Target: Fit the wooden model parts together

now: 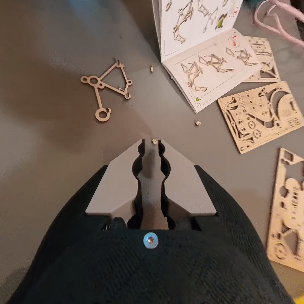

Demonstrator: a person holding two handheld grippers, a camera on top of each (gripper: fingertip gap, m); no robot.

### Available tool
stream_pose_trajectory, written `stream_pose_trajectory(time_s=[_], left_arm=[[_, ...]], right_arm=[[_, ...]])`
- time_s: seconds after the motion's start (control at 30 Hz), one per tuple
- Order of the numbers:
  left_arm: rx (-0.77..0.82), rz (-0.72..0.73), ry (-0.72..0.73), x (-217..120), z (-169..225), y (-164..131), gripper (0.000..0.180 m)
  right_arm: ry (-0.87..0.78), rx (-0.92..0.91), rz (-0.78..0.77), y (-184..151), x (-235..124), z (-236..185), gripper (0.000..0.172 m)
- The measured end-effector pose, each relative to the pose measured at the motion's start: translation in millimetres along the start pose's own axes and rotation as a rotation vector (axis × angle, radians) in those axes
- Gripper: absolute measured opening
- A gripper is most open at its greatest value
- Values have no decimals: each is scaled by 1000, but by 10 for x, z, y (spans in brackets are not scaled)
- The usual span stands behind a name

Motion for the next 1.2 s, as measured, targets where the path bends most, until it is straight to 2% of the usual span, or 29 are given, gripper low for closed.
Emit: stream_pose_trajectory(time_s=[0.03,0.3,0.47,0.77,1.2], left_arm=[[1,0,-2,0,4,2,0],[19,-13,-25,26,54,-7,0],[53,-37,-50,70,122,-32,0],[204,7,-81,77,310,50,0],[171,-33,-104,123,296,-42,0]], right_arm=[[23,35,19,-11,8,11,16],[152,128,58,-13,-12,-45,17],[128,140,82,-30,14,40,22],[208,142,70,-10,-33,-48,20],[181,142,81,-88,19,11,17]])
Point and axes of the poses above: each gripper's, where its closed fingertips meet, x out along the fingers, y out of its top, z = x × y across the jaws, the point moved 3 cm from there along -x, back along the fingers, and after that the axes turned 9 degrees about -y, right-handed, at the moved point
